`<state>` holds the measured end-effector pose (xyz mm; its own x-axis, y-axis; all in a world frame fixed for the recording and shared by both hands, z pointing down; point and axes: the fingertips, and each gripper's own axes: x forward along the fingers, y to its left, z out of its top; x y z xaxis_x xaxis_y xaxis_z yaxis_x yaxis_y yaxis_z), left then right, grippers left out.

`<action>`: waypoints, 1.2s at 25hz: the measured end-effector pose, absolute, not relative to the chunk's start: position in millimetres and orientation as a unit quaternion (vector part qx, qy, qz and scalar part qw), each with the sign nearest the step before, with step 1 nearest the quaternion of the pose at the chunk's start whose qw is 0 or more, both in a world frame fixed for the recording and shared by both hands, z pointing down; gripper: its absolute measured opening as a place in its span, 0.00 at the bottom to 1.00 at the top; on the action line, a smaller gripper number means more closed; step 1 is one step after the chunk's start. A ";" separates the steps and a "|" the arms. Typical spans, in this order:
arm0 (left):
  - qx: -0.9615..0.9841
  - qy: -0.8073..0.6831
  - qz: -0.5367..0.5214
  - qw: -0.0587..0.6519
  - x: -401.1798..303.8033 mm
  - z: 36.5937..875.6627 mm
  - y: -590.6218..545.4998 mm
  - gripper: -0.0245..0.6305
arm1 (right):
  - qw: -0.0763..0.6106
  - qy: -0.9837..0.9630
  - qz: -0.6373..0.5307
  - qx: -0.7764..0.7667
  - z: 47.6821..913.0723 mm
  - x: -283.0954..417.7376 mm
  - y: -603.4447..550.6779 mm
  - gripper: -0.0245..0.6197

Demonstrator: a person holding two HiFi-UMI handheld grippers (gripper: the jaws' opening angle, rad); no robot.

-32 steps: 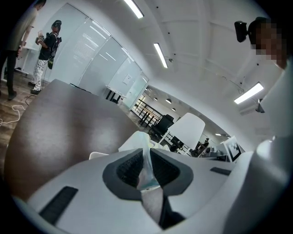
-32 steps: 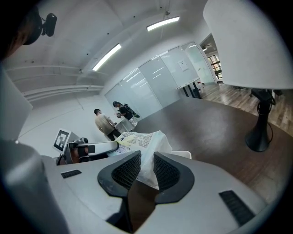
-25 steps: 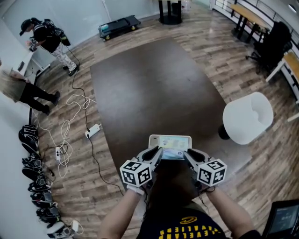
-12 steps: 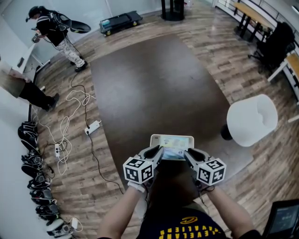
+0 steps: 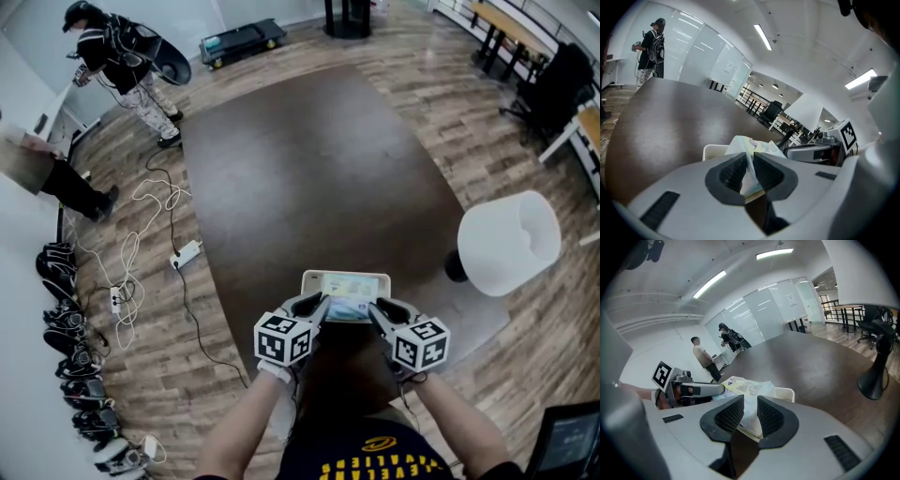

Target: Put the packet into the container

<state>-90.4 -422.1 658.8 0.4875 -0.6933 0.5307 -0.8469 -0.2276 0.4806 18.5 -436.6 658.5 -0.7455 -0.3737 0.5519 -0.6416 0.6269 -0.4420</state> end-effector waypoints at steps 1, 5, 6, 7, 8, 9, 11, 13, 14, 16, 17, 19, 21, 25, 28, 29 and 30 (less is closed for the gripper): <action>0.778 -0.492 0.107 0.375 -89.2 661.0 -421.1 0.11 | 0.206 -0.880 0.319 0.285 658.1 15.3 -435.3 0.19; 0.778 -0.491 0.121 0.372 -87.8 664.2 -423.1 0.11 | 0.225 -0.889 0.291 0.272 654.8 1.5 -432.2 0.18; 0.775 -0.495 0.122 0.374 -88.6 664.7 -424.3 0.11 | 0.230 -0.890 0.286 0.270 654.3 0.1 -432.1 0.18; 0.771 -0.499 0.123 0.377 -89.8 665.6 -425.2 0.11 | 0.231 -0.891 0.285 0.268 653.5 -0.3 -432.3 0.18; 0.766 -0.503 0.124 0.381 -91.3 667.1 -425.3 0.11 | 0.229 -0.891 0.286 0.267 652.9 0.1 -432.6 0.18; 0.762 -0.506 0.127 0.384 -93.2 669.0 -424.6 0.11 | 0.227 -0.891 0.288 0.267 652.9 1.1 -432.9 0.18; 0.753 -0.514 0.130 0.389 -98.7 673.9 -421.2 0.11 | 0.225 -0.890 0.293 0.269 655.2 3.7 -432.4 0.18; 0.745 -0.523 0.127 0.394 -105.1 677.7 -418.0 0.11 | 0.224 -0.887 0.298 0.272 657.1 5.5 -432.0 0.18; 0.742 -0.527 0.124 0.395 -108.5 678.4 -417.4 0.11 | 0.223 -0.886 0.300 0.274 657.3 5.9 -432.3 0.18; 0.736 -0.535 0.118 0.396 -113.6 678.3 -417.4 0.11 | 0.221 -0.884 0.304 0.277 657.5 6.5 -432.7 0.18; 0.735 -0.538 0.115 0.397 -114.9 678.2 -417.5 0.11 | 0.220 -0.884 0.304 0.278 657.7 7.0 -432.6 0.18; 0.732 -0.542 0.111 0.397 -116.3 678.6 -418.1 0.11 | 0.218 -0.884 0.306 0.279 657.7 7.6 -432.5 0.18; 0.727 -0.549 0.111 0.397 -119.4 679.7 -418.1 0.11 | 0.217 -0.883 0.307 0.280 657.1 8.3 -432.5 0.18; 0.718 -0.563 0.101 0.396 -127.0 678.8 -413.7 0.17 | 0.211 -0.882 0.312 0.284 653.9 12.6 -430.8 0.18; 0.722 -0.566 0.083 0.389 -129.7 670.7 -408.6 0.18 | 0.208 -0.879 0.317 0.289 654.5 18.7 -429.1 0.18; 0.724 -0.567 0.077 0.386 -131.0 667.1 -406.8 0.18 | 0.207 -0.878 0.318 0.291 655.2 20.8 -428.4 0.18; 0.725 -0.569 0.072 0.382 -132.2 663.1 -404.8 0.18 | 0.207 -0.878 0.319 0.292 655.6 22.7 -427.6 0.18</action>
<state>-132.2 -404.8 663.1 0.3427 -0.7694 0.5391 -0.8794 -0.0608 0.4722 22.7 -427.6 655.6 -0.7443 -0.3806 0.5488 -0.6441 0.6262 -0.4393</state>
